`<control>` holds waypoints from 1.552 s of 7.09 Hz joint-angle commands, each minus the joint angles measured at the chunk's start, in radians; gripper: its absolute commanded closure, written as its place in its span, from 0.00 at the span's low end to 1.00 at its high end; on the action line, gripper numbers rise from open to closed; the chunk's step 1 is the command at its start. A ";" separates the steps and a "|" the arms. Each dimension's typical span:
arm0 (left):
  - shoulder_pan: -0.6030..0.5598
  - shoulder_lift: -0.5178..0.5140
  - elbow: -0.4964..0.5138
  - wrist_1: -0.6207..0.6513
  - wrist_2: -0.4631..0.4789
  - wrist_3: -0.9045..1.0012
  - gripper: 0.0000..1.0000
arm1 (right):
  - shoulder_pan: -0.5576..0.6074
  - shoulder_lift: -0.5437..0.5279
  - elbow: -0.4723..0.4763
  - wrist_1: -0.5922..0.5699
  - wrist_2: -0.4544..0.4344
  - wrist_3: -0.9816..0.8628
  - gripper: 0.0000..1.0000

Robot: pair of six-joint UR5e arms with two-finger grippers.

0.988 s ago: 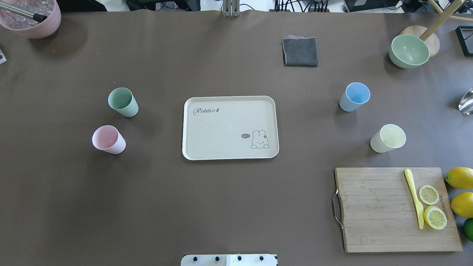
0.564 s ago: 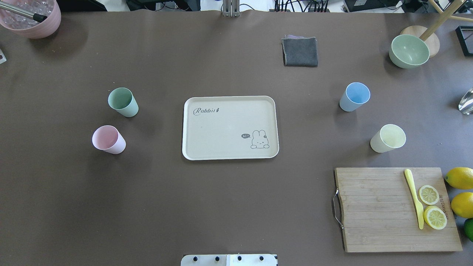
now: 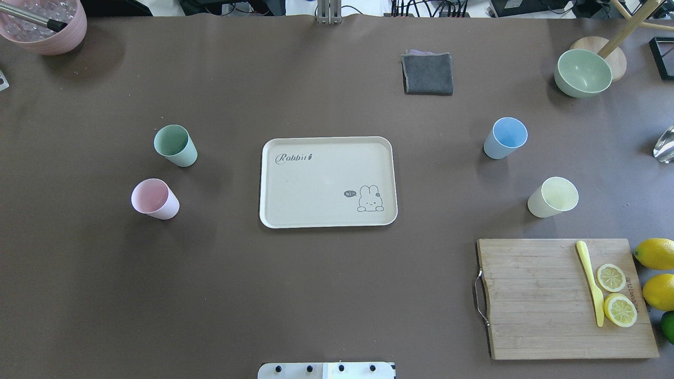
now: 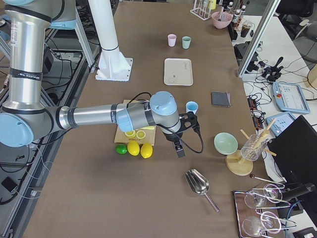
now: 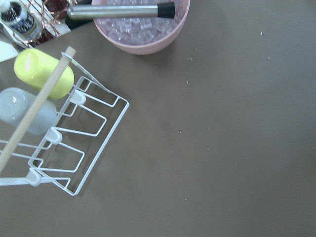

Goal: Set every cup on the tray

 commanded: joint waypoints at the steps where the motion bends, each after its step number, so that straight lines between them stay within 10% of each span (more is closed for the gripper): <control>1: 0.019 -0.004 0.002 -0.051 -0.039 -0.014 0.01 | -0.060 0.058 0.005 0.005 0.048 0.180 0.00; 6: 0.333 -0.074 0.011 -0.142 -0.101 -0.444 0.01 | -0.346 0.260 0.011 0.007 -0.055 0.709 0.00; 11: 0.653 -0.281 0.115 -0.169 0.145 -0.856 0.03 | -0.526 0.340 -0.030 0.001 -0.177 0.836 0.00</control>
